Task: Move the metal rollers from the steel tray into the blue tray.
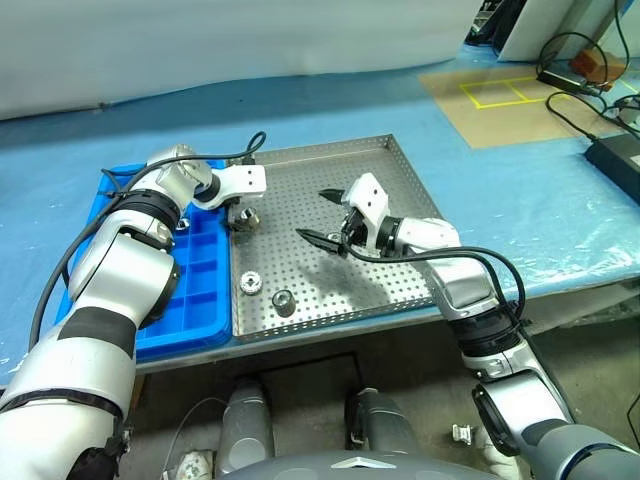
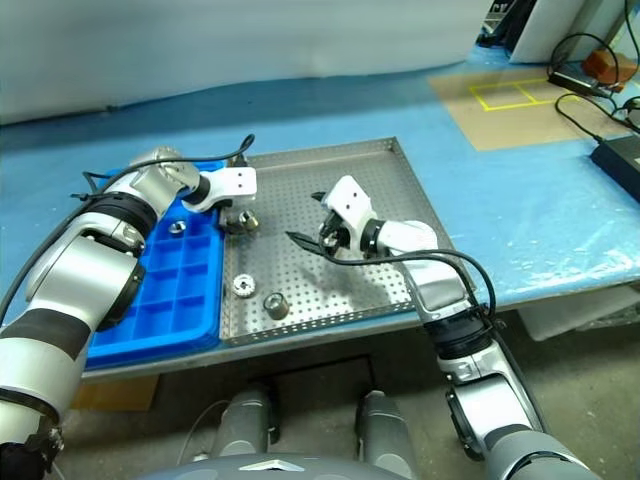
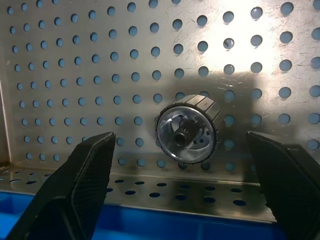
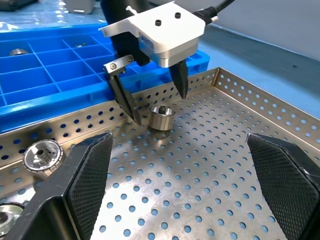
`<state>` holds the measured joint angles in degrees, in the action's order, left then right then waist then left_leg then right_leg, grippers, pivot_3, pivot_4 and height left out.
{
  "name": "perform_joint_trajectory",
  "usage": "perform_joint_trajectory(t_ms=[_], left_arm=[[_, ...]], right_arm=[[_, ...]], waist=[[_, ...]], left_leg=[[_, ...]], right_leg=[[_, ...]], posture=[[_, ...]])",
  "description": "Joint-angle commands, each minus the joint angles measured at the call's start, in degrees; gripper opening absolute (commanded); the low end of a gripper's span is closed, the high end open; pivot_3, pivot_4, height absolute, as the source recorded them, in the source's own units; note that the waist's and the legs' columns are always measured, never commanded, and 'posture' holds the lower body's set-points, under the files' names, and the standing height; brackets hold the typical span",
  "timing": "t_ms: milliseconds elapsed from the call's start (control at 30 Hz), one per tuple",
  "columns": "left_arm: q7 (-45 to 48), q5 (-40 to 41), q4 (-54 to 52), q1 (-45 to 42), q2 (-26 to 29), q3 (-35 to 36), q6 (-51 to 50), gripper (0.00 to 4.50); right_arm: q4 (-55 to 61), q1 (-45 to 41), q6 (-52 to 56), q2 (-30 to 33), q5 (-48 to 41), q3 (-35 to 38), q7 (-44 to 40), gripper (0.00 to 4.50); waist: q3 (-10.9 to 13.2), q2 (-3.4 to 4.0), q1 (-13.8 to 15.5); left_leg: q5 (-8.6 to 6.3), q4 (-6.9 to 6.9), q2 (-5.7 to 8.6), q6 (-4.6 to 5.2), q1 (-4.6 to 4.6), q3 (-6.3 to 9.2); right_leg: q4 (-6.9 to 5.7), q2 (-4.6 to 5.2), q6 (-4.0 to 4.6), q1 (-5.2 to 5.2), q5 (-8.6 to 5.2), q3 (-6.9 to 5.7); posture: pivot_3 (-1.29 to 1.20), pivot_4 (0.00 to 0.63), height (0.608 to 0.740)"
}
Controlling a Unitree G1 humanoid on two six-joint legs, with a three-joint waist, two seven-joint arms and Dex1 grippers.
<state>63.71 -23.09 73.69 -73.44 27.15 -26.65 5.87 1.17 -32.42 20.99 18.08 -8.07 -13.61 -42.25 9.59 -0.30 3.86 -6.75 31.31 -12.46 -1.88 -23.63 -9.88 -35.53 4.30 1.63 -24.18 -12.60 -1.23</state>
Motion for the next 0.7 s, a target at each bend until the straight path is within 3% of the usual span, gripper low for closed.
perform_joint_trajectory(t_ms=[33, 367, 467, 567, 667, 700], left_arm=[[0.4, -1.2, 0.6, 0.1, 0.1, 0.3, -0.9, 4.42], [-2.1, -2.6, 0.8, 2.4, -1.2, 0.0, -1.7, 4.42], [-1.7, -2.7, 0.7, 2.5, -1.1, -0.1, -0.9, 3.86], [-3.4, -3.5, 0.7, 2.7, -1.0, -0.4, -0.8, 2.9], [-2.4, -3.4, 0.6, 3.1, -0.9, -0.2, 0.5, 2.9], [-2.1, -3.3, 0.5, 3.2, -0.8, 0.0, 0.7, 2.52]], right_arm=[[2.3, 0.6, -0.8, -0.2, 0.7, 0.1, 1.2, 4.5], [3.6, 2.6, -1.0, 0.2, 2.0, -0.1, 2.1, 4.5], [3.6, 2.7, -1.0, 0.3, 2.1, 0.1, 2.4, 4.5], [3.3, 2.6, -1.4, 0.4, 2.4, 0.1, 2.5, 4.5], [2.9, 2.3, -1.7, 0.2, 2.6, 0.1, 2.6, 4.5], [2.7, 2.3, -1.8, 0.1, 2.7, 0.0, 2.6, 4.5]], waist=[[0.0, 0.0, 0.0], [0.0, 0.0, -0.1], [0.0, 0.0, -0.1], [0.0, 0.0, -0.2], [0.0, 0.0, -0.2], [0.0, 0.0, -0.2]], left_leg=[[0.0, 0.0, 0.0, 0.0, 0.0, 0.0], [-0.06, -0.01, 0.0, 0.09, 0.23, -0.04], [-0.14, -0.03, -0.01, 0.22, 0.49, -0.07], [-0.14, -0.03, -0.01, 0.22, 0.52, -0.07], [-0.14, -0.03, -0.01, 0.22, 0.52, -0.07], [-0.14, -0.04, -0.01, 0.22, 0.52, -0.07]], right_leg=[[0.0, 0.0, 0.0, 0.0, 0.0, 0.0], [0.02, 0.0, 0.02, 0.21, -0.01, 0.03], [0.04, 0.0, 0.02, 0.46, -0.02, 0.06], [0.04, 0.01, 0.03, 0.49, -0.01, 0.07], [0.03, 0.0, 0.04, 0.49, 0.0, 0.07], [0.04, 0.0, 0.04, 0.49, 0.0, 0.07]], posture=[[-0.22, 0.15, 0.74], [-0.25, 0.15, 0.74], [-0.25, 0.15, 0.74], [-0.25, 0.15, 0.74], [-0.24, 0.15, 0.74], [-0.24, 0.15, 0.74]])
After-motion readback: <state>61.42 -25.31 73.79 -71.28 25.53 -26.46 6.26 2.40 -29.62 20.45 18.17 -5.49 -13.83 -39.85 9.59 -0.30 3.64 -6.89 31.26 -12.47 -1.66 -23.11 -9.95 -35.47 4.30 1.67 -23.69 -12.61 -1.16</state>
